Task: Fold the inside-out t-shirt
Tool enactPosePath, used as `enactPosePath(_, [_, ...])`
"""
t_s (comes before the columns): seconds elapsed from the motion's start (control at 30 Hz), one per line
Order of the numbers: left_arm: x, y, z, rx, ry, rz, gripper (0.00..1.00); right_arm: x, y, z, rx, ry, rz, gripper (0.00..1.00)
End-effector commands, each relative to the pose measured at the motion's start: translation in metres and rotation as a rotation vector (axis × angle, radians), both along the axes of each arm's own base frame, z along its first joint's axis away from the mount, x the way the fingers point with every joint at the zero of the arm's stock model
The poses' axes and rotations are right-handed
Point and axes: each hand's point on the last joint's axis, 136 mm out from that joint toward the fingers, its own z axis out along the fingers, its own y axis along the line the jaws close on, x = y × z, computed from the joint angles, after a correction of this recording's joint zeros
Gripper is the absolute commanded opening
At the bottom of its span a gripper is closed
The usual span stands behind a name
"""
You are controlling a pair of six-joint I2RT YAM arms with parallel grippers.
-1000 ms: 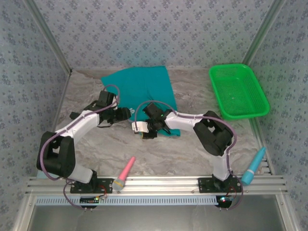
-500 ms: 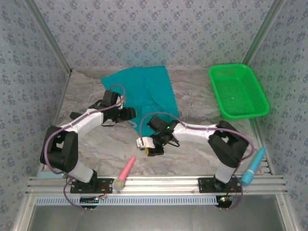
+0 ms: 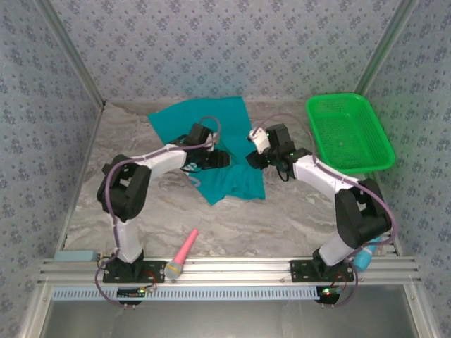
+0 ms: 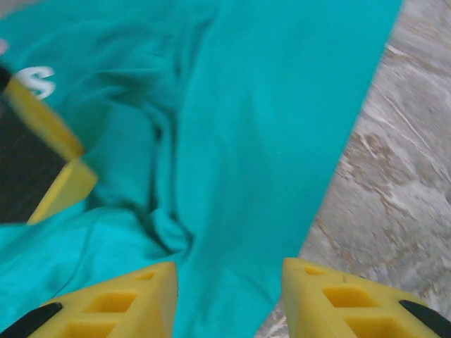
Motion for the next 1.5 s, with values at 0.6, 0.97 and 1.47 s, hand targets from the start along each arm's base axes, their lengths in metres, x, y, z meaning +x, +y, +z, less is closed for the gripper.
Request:
enactPosePath(0.6, [-0.159,0.004,0.021,-0.136,0.132,-0.232,0.45,-0.087,0.063,-0.071,-0.065,0.425,-0.07,0.44])
enactPosePath(0.97, [-0.112,0.049,0.0,-0.043,0.145,0.058,0.5,-0.128,0.06,-0.077,-0.127,0.463,0.016,0.45])
enactPosePath(1.47, [-0.105,0.044,-0.029,0.101,0.039,-0.058,0.0,-0.104,0.023,-0.042,0.194,0.46,-0.04,0.05])
